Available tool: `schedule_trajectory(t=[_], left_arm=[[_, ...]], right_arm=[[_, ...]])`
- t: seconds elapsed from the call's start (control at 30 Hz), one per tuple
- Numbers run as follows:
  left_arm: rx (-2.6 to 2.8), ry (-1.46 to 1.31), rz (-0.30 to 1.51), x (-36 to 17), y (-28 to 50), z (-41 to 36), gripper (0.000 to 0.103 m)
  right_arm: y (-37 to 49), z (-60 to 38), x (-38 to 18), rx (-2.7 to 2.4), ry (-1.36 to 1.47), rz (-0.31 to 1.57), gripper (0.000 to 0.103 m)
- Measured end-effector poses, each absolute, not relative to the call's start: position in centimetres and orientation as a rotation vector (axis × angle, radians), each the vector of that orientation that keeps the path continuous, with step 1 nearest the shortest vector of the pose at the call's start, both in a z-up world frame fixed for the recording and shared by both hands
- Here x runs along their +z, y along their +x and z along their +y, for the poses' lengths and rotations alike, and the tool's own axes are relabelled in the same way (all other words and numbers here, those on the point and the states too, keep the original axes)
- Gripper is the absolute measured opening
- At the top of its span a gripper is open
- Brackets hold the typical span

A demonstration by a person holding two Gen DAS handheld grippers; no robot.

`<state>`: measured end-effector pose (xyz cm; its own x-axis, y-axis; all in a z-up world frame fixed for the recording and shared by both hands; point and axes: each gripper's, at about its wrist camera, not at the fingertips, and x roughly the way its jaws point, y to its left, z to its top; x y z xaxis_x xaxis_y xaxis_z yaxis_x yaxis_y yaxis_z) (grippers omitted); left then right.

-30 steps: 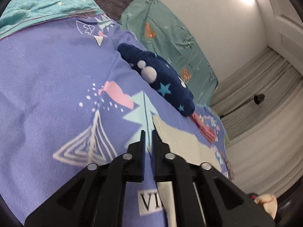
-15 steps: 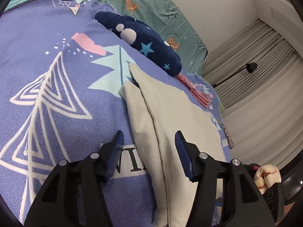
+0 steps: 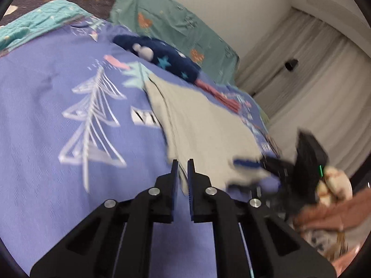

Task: Fold small clothes

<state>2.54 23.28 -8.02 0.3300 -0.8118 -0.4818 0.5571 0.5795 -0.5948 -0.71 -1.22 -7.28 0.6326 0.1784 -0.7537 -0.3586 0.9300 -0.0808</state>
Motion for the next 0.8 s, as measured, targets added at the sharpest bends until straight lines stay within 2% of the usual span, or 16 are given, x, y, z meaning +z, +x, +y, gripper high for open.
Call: schedule_trajectory(t=[0.03,0.1,0.13,0.17,0.2,0.23,0.27,0.33,0.37,0.53,0.8], left_arm=[[-0.944,-0.303,0.837,-8.1,1.5,22.6,0.007],[-0.964,-0.208,0.846,-8.4,0.4,21.0,0.015],[-0.965,-0.177,0.851,-8.7,0.2,20.5,0.020],[-0.956,-0.145,0.853,-8.9,0.3,19.9,0.034],[-0.941,-0.113,0.853,-9.2,0.4,19.4,0.038],[-0.932,-0.083,0.859,-9.5,0.8,18.8,0.038],[-0.933,-0.073,0.866,-9.5,1.1,18.4,0.038],[-0.969,-0.093,0.849,-9.0,1.7,17.9,0.027],[-1.001,-0.121,0.829,-8.4,2.0,18.0,0.008],[-1.023,-0.186,0.758,-6.1,1.5,18.7,0.006],[-0.847,-0.311,0.768,-7.3,1.9,23.1,0.004]], right_arm=[[-0.9,-2.1,-7.1,0.289,-0.200,0.841,0.059],[-0.7,-3.8,-6.6,0.236,-0.149,0.852,0.059],[-0.8,-4.3,-6.5,0.215,-0.134,0.856,0.059],[-0.8,-4.9,-6.3,0.197,-0.122,0.858,0.059],[-1.1,-5.3,-6.1,0.179,-0.112,0.857,0.059],[-1.3,-5.6,-5.9,0.170,-0.109,0.854,0.059],[-1.5,-5.8,-5.8,0.164,-0.107,0.851,0.060],[-1.6,-5.8,-5.7,0.161,-0.111,0.846,0.060],[-1.8,-5.6,-5.6,0.160,-0.116,0.845,0.061],[-3.3,-4.5,-5.8,0.171,-0.141,0.843,0.061],[-3.2,1.5,-7.7,0.296,-0.296,0.846,0.061]])
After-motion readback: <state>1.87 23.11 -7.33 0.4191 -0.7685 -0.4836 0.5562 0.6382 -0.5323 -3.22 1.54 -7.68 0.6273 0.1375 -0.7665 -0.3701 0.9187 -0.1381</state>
